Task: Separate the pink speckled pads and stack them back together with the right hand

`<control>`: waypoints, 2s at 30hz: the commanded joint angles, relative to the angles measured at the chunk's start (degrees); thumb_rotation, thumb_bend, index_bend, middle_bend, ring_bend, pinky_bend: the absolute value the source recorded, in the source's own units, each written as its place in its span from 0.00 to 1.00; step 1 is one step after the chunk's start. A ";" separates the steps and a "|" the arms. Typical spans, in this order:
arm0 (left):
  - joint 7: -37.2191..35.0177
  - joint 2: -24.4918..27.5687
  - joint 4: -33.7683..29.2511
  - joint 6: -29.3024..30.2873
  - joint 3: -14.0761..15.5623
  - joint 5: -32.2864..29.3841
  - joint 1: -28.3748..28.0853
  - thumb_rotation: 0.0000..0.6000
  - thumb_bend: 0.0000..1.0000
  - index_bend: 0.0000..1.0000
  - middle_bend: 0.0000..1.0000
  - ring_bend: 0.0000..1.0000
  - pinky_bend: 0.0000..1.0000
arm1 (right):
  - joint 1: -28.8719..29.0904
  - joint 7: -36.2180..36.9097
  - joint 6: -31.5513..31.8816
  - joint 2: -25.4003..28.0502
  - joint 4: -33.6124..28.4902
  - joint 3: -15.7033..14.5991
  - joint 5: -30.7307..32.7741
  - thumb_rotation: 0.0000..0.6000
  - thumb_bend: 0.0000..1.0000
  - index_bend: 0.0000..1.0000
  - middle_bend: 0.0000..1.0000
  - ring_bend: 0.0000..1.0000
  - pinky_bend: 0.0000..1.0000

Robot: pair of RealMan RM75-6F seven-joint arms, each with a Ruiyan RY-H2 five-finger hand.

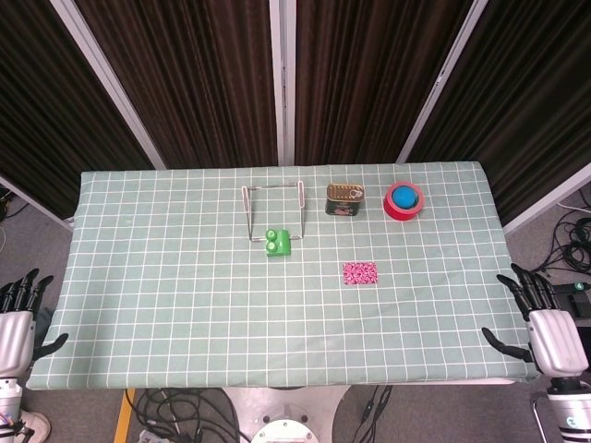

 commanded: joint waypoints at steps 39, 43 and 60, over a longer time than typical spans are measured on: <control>-4.02 0.06 2.39 0.47 0.49 -0.24 1.44 1.00 0.03 0.18 0.15 0.12 0.13 | 30.39 -24.15 -39.92 -29.93 20.45 6.91 27.15 0.12 0.62 0.25 0.00 0.00 0.00; -3.91 0.10 2.25 0.45 0.37 -0.25 1.37 1.00 0.03 0.18 0.15 0.12 0.13 | 31.58 -24.13 -40.79 -31.23 22.39 6.92 27.38 0.11 0.62 0.25 0.00 0.00 0.00; -3.52 0.29 1.74 0.43 0.41 -0.55 1.62 1.00 0.03 0.18 0.15 0.12 0.13 | 33.84 -24.22 -43.41 -33.55 25.97 5.12 28.09 0.11 0.62 0.26 0.00 0.00 0.00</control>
